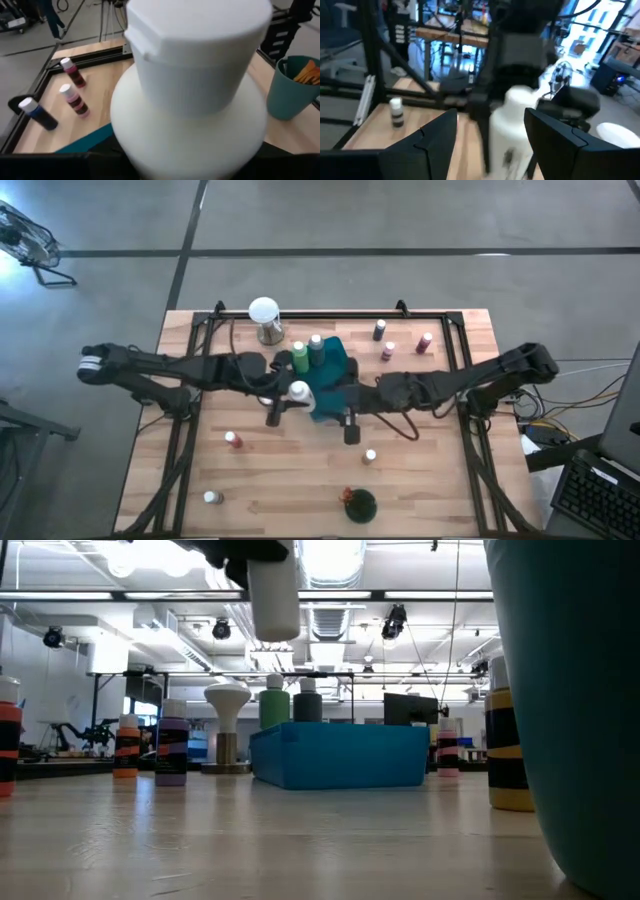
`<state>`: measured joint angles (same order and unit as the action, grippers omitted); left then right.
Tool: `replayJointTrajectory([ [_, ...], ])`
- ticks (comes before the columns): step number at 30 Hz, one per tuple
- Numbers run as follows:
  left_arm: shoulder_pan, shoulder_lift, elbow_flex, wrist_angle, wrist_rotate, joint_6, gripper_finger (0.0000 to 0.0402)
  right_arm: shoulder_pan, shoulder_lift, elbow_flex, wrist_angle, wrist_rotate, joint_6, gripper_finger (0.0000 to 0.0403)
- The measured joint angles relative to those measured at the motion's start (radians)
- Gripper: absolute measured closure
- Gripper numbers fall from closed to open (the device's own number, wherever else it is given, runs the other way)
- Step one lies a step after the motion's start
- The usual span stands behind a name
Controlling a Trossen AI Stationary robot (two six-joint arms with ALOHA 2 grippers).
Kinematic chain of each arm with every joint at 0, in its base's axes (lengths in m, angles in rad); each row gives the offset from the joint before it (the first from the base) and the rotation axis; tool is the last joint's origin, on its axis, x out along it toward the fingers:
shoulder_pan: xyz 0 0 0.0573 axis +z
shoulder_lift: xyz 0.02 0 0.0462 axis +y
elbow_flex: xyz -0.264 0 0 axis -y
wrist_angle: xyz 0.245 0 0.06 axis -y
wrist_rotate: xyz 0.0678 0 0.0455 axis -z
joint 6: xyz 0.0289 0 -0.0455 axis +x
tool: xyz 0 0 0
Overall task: Pick & Place Paint Supplies
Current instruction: Put the white paint bottle into the blue bin
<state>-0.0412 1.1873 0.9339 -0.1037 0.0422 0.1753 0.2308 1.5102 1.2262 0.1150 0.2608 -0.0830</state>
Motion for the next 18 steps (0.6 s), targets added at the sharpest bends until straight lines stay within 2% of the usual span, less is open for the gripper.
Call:
replayJointTrajectory([
  [5,-0.032,0.062,0.052,0.002,-0.003,0.061,0.0216,-0.010,0.006,-0.003,0.018,0.000,-0.003,0.0172],
  [18,-0.034,0.166,0.130,0.077,0.053,0.109,0.0218,-0.015,0.013,-0.010,0.024,-0.002,-0.007,0.0204],
])
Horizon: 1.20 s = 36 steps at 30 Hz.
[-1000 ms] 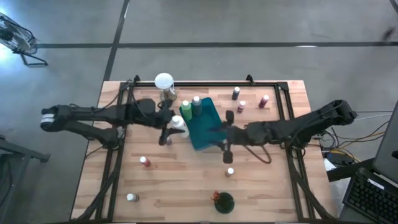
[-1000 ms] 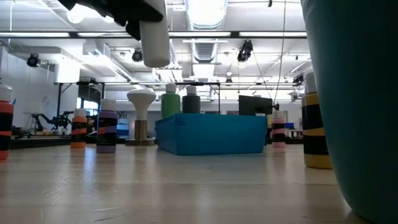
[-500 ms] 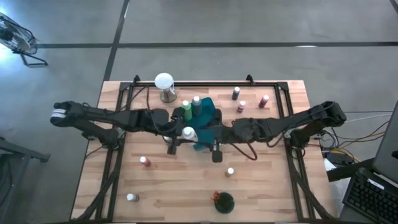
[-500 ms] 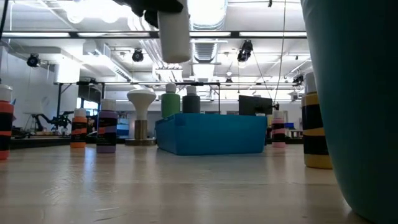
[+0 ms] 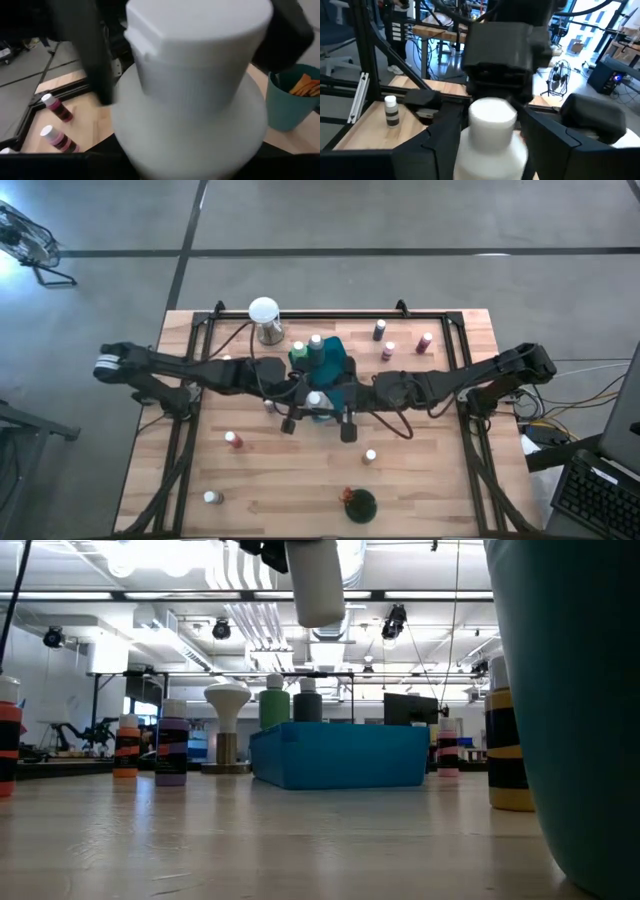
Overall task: Pick & Place Paint Supplies
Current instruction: Put the white paint bottle into the blue bin
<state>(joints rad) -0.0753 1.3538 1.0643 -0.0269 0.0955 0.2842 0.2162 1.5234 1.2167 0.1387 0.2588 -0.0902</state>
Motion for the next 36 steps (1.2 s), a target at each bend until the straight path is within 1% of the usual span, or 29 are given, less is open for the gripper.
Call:
replayJointTrajectory([
  [18,-0.003,0.020,0.017,0.010,-0.001,0.021,0.0218,-0.012,0.002,-0.002,0.004,-0.006,0.000,0.0271],
  [21,-0.003,0.021,0.017,0.008,-0.001,0.022,0.0218,-0.012,0.006,-0.002,0.008,-0.005,-0.005,0.0274],
  [27,-0.003,0.022,0.018,0.009,0.000,0.021,0.0218,-0.013,0.008,-0.002,0.010,-0.006,-0.003,0.0264],
  [36,-0.003,0.023,0.018,0.009,-0.001,0.023,0.0220,-0.014,0.008,-0.002,0.014,-0.006,-0.007,0.0285],
])
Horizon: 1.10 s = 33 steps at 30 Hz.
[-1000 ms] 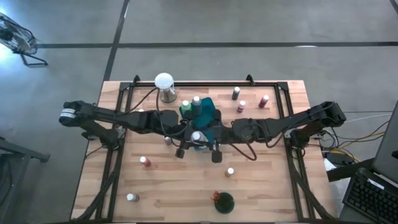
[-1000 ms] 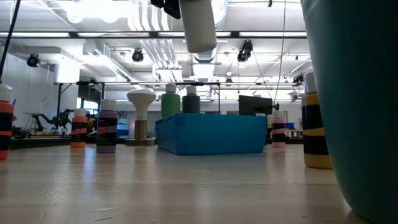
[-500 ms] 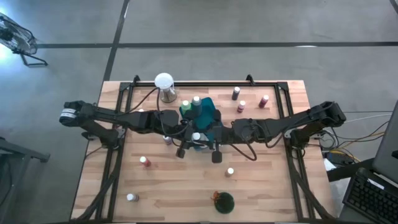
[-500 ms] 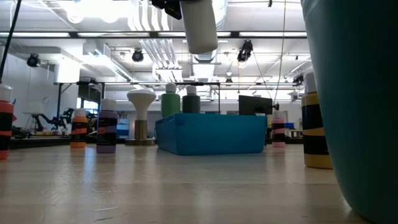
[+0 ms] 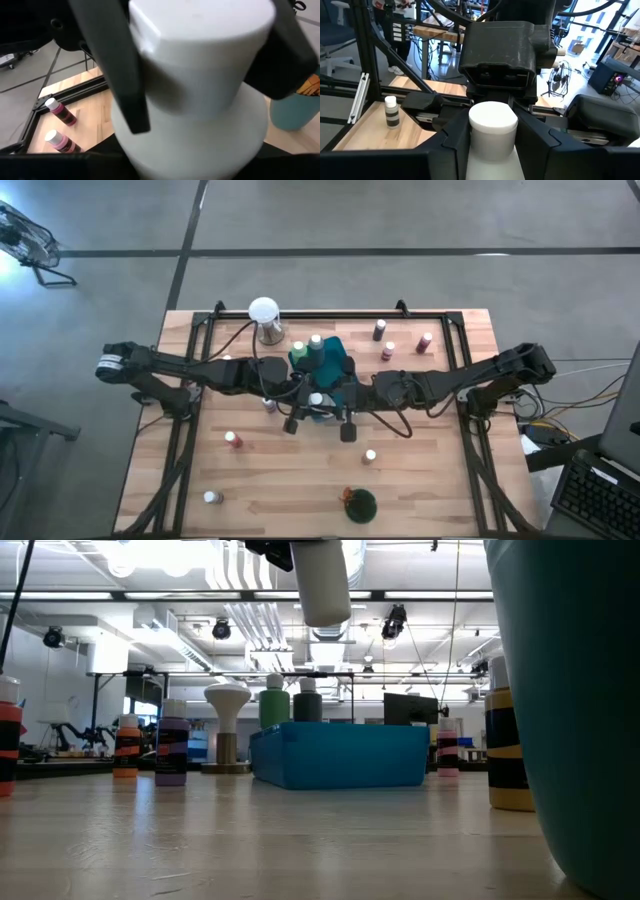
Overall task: Pick & Place Paint Supplies
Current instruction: Put the white paint bottle into the blue bin
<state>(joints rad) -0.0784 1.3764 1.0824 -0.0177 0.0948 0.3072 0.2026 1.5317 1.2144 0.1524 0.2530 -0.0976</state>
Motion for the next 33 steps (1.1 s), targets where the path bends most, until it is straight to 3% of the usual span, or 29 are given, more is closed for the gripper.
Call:
replayJointTrajectory([
  [7,0.000,0.000,0.000,-0.003,-0.002,-0.001,0.0218,-0.004,-0.003,0.005,0.000,0.004,-0.004,0.0287],
  [11,0.000,-0.001,0.002,0.001,-0.028,-0.014,0.0170,-0.009,-0.014,0.005,-0.007,0.009,-0.007,0.0287],
  [16,-0.002,-0.009,0.007,-0.047,-0.170,-0.012,0.0107,-0.012,-0.056,0.006,-0.061,0.048,-0.013,0.0287],
  [21,-0.002,-0.070,0.008,-0.130,-0.325,0.001,0.0082,-0.013,-0.147,-0.013,-0.121,0.044,-0.001,0.0287],
  [26,-0.001,-0.189,-0.036,-0.194,-0.407,-0.070,0.0086,-0.053,-0.258,-0.139,-0.075,0.046,0.011,0.0287],
  [33,-0.001,-0.367,-0.233,-0.018,-0.411,-0.128,0.0088,-0.238,-0.350,-0.428,0.288,-0.087,-0.006,0.0287],
])
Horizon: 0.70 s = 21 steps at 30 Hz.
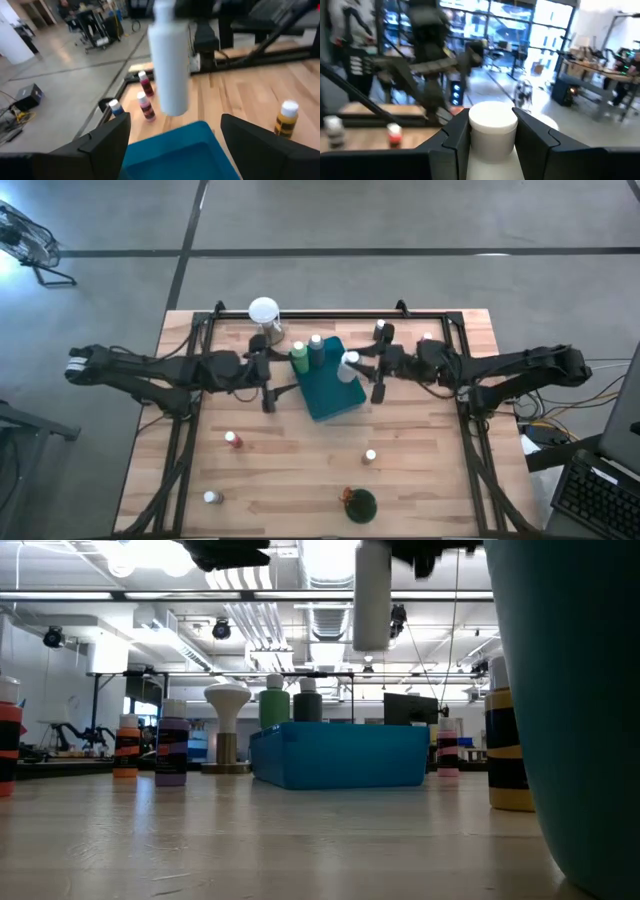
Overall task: Pick & Place Paint Supplies
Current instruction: Put the white paint bottle into the blue bin
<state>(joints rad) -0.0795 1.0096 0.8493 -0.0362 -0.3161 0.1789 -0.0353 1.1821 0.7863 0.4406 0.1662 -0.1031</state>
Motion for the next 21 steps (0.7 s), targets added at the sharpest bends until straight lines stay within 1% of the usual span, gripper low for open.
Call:
replayJointTrajectory([
  [1,0.001,-0.019,-0.023,0.025,-0.003,-0.003,0.0088,-0.037,-0.001,-0.023,0.013,-0.029,-0.001,0.0287],
  [5,0.001,-0.077,-0.085,0.068,-0.024,-0.005,0.0088,-0.184,0.026,-0.082,0.083,-0.212,0.018,0.0287],
  [8,0.001,-0.105,-0.112,0.075,-0.047,-0.009,0.0088,-0.284,0.039,-0.116,0.168,-0.291,0.050,0.0287],
  [11,0.001,-0.128,-0.138,0.112,-0.060,-0.004,0.0088,-0.368,0.081,-0.153,0.301,-0.430,0.090,0.0287],
  [13,0.001,-0.134,-0.153,0.125,-0.070,-0.001,0.0088,-0.405,0.110,-0.158,0.330,-0.476,0.099,0.0287],
  [15,0.001,-0.134,-0.165,0.144,-0.072,0.004,0.0088,-0.434,0.150,-0.154,0.337,-0.497,0.096,0.0287],
  [19,0.001,-0.134,-0.186,0.172,-0.081,0.017,0.0087,-0.481,0.267,-0.124,0.358,-0.609,0.098,0.0287],
  [21,0.001,-0.134,-0.193,0.176,-0.086,0.025,0.0087,-0.501,0.309,-0.092,0.377,-0.624,0.094,0.0287],
])
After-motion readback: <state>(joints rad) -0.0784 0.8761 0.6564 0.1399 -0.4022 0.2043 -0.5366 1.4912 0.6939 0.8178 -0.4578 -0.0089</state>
